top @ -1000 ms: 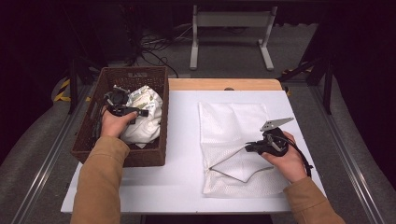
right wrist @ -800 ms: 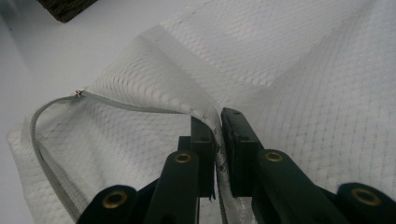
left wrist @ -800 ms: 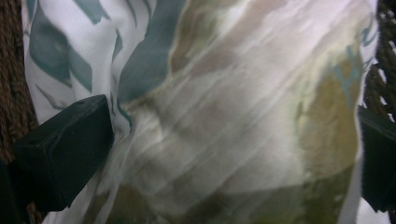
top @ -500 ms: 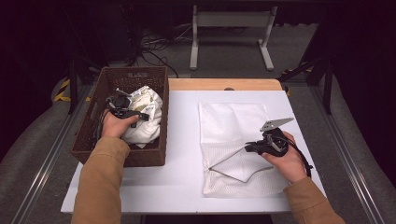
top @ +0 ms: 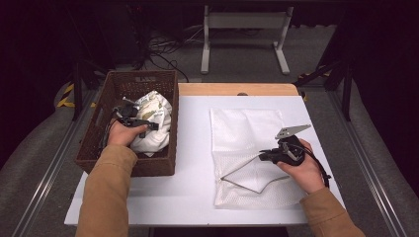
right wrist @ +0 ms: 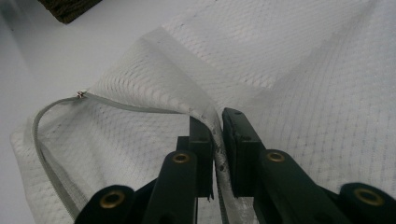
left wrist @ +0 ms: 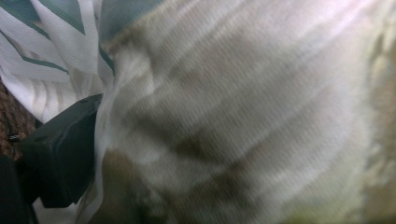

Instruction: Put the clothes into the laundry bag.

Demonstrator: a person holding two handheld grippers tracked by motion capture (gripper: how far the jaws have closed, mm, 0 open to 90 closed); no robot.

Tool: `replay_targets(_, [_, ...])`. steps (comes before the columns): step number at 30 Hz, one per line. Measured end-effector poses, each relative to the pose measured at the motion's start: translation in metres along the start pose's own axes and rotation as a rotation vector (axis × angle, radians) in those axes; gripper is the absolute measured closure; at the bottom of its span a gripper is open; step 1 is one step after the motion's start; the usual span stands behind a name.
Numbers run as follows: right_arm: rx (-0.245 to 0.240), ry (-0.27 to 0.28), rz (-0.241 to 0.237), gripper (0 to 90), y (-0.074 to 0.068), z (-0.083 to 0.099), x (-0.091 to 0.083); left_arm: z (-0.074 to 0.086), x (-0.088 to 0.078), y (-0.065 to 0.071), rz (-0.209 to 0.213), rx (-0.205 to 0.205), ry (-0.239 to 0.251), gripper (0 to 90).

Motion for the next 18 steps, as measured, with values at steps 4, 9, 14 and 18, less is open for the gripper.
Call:
replay_targets(4, [0.002, 0.002, 0.000, 82.0, 0.0000, -0.0002, -0.0001, 0.0016, -0.0008, 0.0019, 0.015, 0.002, -0.005, 8.9])
replay_targets(9, [-0.001, 0.000, 0.000, 82.0, 0.0001, -0.0001, 0.0003, 0.0034, -0.0019, 0.0035, 0.039, -0.001, -0.011, 20.9])
replay_targets(14, [-0.001, 0.000, 0.000, 82.2, 0.0002, -0.0002, 0.0004, 0.0033, -0.0055, 0.0079, 0.022, 0.000, -0.049, 37.8])
replay_targets(18, [-0.001, 0.000, -0.001, 82.2, 0.0000, 0.0000, 0.0006, 0.0020, -0.0078, 0.0096, 0.013, 0.012, -0.062, 51.4])
Point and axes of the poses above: each handheld gripper's, and its own axes: x roughly forward along the jaws, z roughly out of its underside, y roughly to its right, the point moved 6 cm from there along x, roughly forward along the jaws, and after that the axes turned 13 degrees about y, right-handed, at the moved point
